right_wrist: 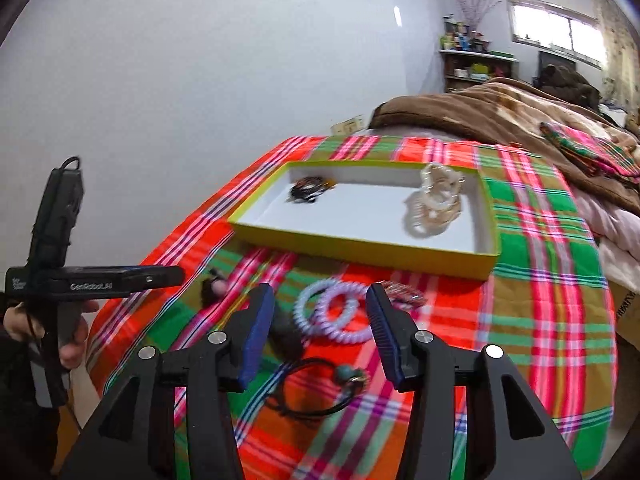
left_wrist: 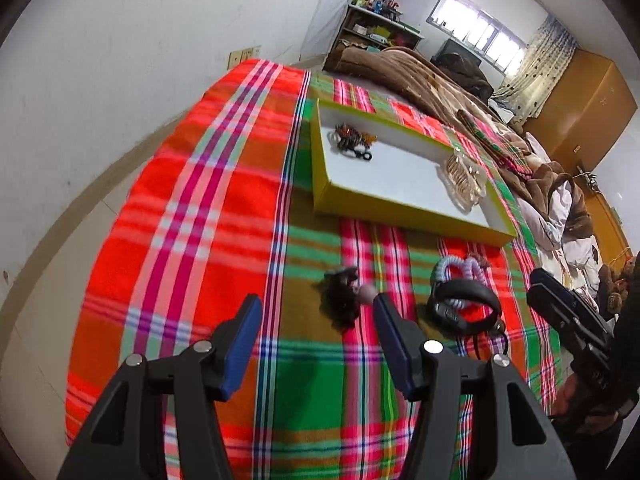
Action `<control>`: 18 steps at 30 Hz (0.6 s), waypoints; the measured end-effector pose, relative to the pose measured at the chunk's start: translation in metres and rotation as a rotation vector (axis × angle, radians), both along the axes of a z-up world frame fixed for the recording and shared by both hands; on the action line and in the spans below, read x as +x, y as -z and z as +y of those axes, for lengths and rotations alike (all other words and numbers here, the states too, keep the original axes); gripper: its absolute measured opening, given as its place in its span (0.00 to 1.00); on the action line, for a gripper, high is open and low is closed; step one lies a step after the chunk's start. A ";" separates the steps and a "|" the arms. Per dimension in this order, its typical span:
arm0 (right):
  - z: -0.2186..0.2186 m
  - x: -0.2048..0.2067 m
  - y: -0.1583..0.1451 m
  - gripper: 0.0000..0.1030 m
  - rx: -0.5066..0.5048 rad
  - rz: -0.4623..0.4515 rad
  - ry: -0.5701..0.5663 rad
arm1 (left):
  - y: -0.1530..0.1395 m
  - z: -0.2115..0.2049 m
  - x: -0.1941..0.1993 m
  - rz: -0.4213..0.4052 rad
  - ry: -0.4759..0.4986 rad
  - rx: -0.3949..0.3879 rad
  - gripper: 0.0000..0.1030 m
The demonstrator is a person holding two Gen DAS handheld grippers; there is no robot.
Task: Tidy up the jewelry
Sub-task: 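Grasp the black watch band with the right tool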
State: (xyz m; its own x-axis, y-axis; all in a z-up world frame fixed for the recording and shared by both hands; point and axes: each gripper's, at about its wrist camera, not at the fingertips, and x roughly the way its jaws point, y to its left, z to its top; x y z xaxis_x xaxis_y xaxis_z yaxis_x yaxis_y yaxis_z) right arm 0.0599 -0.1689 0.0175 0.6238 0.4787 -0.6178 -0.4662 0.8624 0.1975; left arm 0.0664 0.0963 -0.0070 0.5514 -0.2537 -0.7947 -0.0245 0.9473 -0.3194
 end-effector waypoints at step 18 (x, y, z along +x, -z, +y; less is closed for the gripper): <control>0.052 -0.006 0.028 0.47 -0.168 -0.013 -0.122 | 0.018 0.003 -0.019 0.040 -0.006 -0.069 0.57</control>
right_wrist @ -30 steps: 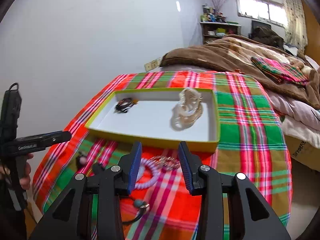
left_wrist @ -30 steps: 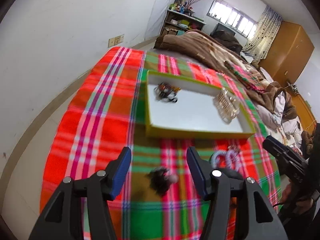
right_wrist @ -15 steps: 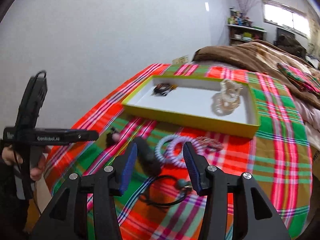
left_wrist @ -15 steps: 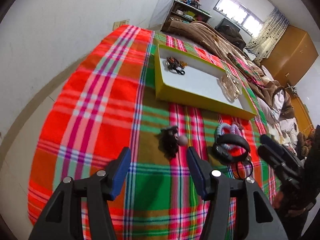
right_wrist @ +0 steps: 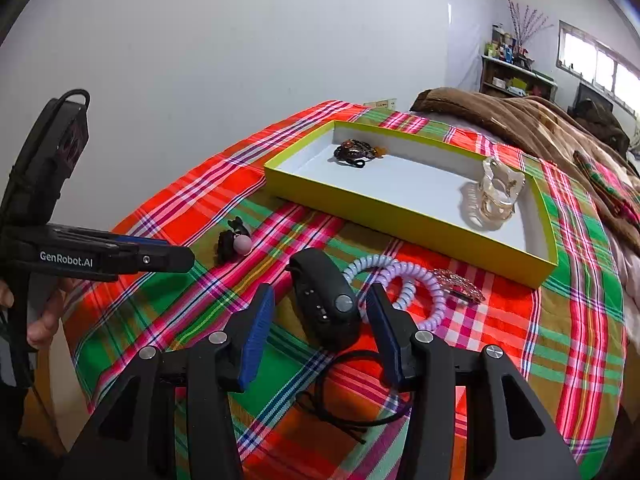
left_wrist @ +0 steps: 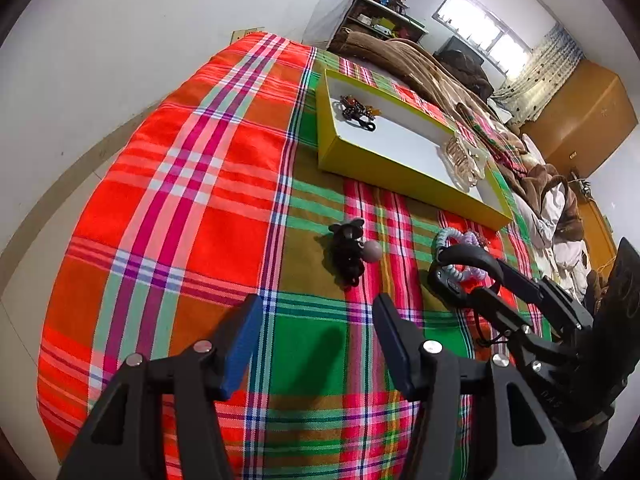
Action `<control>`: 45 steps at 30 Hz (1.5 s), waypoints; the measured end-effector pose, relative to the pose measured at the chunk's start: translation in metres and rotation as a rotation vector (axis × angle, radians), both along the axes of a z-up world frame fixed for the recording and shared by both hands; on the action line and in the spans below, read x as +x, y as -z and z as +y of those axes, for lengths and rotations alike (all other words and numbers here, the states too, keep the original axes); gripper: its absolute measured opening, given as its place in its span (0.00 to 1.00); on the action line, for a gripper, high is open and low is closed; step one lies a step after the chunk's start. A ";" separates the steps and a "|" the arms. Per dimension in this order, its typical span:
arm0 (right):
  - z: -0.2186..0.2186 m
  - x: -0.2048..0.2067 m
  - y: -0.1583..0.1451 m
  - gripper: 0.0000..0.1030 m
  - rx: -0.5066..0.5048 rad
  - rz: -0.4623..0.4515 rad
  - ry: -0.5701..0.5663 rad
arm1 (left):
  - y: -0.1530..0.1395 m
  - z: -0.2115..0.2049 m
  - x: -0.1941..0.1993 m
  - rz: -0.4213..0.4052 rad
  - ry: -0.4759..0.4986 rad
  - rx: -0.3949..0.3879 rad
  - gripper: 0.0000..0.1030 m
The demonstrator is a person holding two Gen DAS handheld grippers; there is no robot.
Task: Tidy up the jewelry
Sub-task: 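Grasp the black watch band with the right tool, then grasp the black hair tie with pink bead using the left tool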
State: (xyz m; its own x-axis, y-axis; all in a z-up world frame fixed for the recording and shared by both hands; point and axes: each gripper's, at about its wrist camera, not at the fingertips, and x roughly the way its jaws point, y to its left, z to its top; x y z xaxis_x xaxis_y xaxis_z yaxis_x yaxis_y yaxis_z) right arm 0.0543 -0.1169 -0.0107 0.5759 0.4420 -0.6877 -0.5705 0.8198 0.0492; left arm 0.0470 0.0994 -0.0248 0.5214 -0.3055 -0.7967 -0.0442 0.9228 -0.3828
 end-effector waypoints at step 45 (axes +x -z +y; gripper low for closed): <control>-0.029 -0.008 -0.032 0.15 0.098 -0.109 0.101 | 0.002 -0.054 0.036 -0.076 0.046 0.331 0.26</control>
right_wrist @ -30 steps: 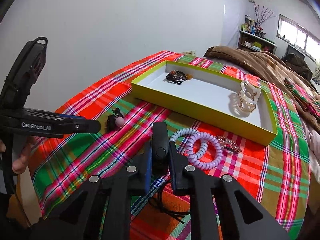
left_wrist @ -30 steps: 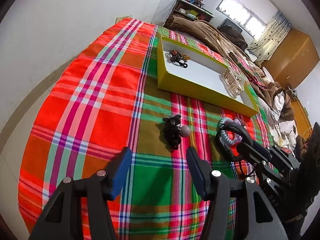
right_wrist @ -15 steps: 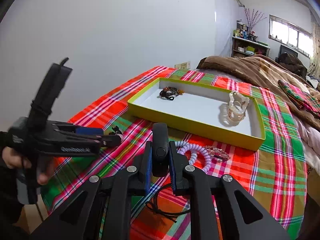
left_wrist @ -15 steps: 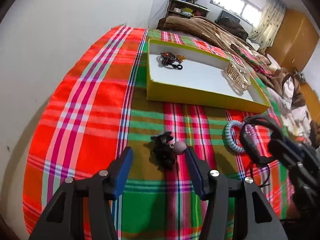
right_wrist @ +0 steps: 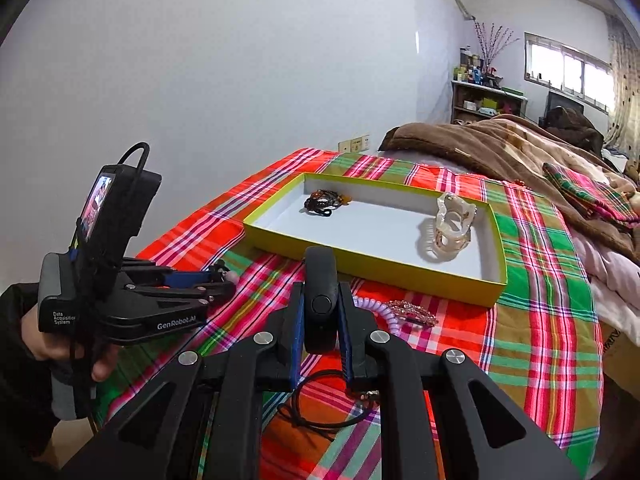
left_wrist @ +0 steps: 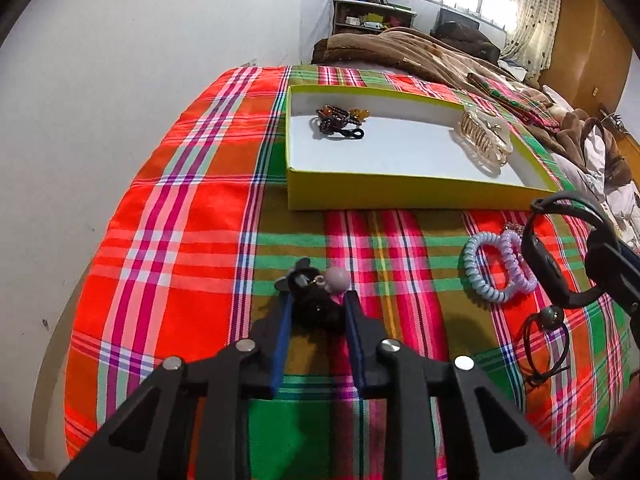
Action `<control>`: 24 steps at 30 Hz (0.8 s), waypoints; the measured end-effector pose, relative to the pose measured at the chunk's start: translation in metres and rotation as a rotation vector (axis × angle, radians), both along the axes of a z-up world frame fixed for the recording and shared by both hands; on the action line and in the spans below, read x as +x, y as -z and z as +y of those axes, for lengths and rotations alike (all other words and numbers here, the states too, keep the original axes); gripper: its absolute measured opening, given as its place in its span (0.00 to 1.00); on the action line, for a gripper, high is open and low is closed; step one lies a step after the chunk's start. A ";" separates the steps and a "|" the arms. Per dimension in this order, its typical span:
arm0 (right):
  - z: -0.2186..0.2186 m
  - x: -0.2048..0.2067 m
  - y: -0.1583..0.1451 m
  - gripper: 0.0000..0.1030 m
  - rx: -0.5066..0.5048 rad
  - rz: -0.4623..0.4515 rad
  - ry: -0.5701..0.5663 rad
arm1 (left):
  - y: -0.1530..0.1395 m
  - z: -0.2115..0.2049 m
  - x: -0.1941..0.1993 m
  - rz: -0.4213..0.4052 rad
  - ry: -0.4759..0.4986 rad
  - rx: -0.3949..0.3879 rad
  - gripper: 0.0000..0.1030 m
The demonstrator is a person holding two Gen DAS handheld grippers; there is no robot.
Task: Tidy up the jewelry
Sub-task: 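Grasp the black hair tie with pink bead using the left tool, then carry the watch band and hair tie over the white box lid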
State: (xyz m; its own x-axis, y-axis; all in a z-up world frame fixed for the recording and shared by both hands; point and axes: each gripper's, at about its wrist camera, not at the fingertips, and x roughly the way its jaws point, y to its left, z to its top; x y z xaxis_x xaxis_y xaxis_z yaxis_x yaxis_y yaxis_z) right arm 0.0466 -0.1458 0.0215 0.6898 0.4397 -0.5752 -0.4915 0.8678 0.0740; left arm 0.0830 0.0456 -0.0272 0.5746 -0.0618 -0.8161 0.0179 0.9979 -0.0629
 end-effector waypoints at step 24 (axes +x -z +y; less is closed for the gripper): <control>-0.003 0.007 -0.018 0.15 0.015 -0.025 0.001 | -0.040 0.016 -0.010 -0.089 -0.020 -0.064 0.23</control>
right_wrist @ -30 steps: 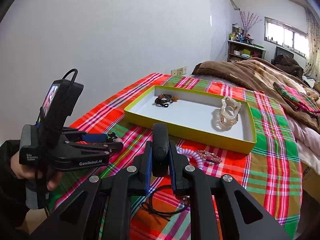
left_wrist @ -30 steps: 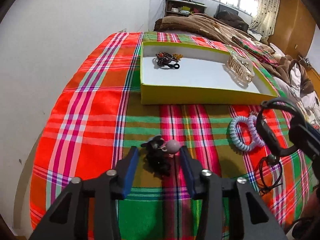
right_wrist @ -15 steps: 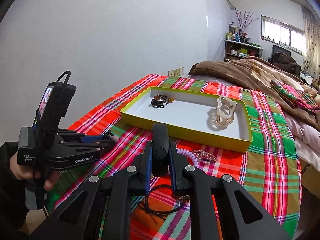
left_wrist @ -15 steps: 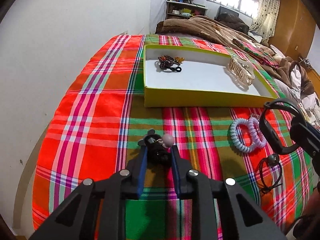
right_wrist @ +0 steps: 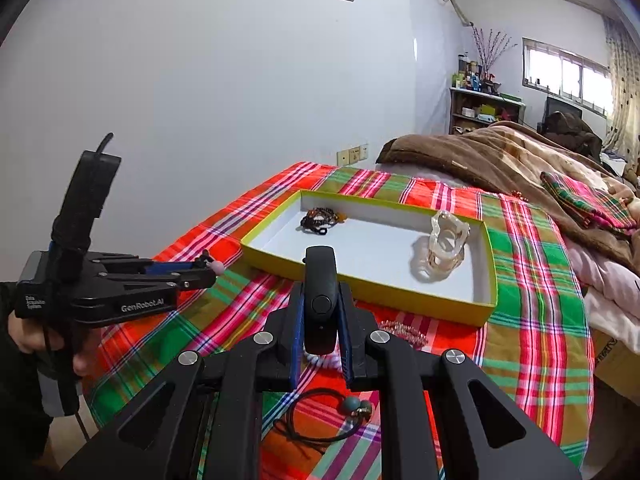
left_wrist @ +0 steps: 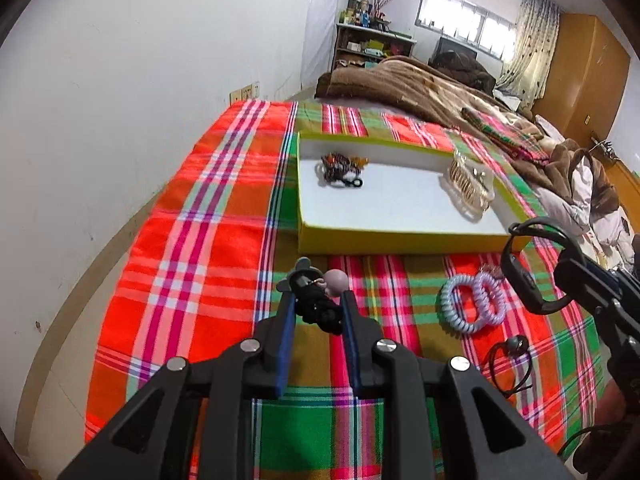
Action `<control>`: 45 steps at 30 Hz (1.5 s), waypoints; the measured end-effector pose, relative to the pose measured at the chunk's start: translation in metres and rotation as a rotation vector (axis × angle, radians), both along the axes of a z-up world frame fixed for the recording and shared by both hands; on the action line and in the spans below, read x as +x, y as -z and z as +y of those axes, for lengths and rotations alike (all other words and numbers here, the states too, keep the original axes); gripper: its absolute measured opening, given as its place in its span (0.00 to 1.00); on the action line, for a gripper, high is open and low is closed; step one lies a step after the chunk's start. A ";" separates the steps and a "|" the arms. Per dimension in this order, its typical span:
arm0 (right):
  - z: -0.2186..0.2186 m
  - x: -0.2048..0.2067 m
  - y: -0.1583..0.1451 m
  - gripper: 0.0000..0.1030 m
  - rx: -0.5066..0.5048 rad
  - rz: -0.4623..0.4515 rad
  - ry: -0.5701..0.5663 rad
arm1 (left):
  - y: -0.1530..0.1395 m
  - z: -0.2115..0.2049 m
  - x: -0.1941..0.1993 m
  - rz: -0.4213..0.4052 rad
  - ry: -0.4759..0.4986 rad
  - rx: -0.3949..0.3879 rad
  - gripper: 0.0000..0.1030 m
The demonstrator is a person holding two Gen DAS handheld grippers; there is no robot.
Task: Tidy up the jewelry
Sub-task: 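Carry the watch band and hair tie over the white box lid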
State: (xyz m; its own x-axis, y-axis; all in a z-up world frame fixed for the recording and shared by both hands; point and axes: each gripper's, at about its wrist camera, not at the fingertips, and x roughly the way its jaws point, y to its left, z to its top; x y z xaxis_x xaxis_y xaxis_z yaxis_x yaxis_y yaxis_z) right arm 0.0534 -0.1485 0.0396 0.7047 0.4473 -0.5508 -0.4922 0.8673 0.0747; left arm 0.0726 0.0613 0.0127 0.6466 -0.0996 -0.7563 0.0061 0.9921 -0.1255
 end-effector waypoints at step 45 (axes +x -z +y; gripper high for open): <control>0.029 0.203 0.033 0.15 -0.047 0.202 -0.044 | 0.020 -0.021 0.119 0.038 0.016 -0.083 0.23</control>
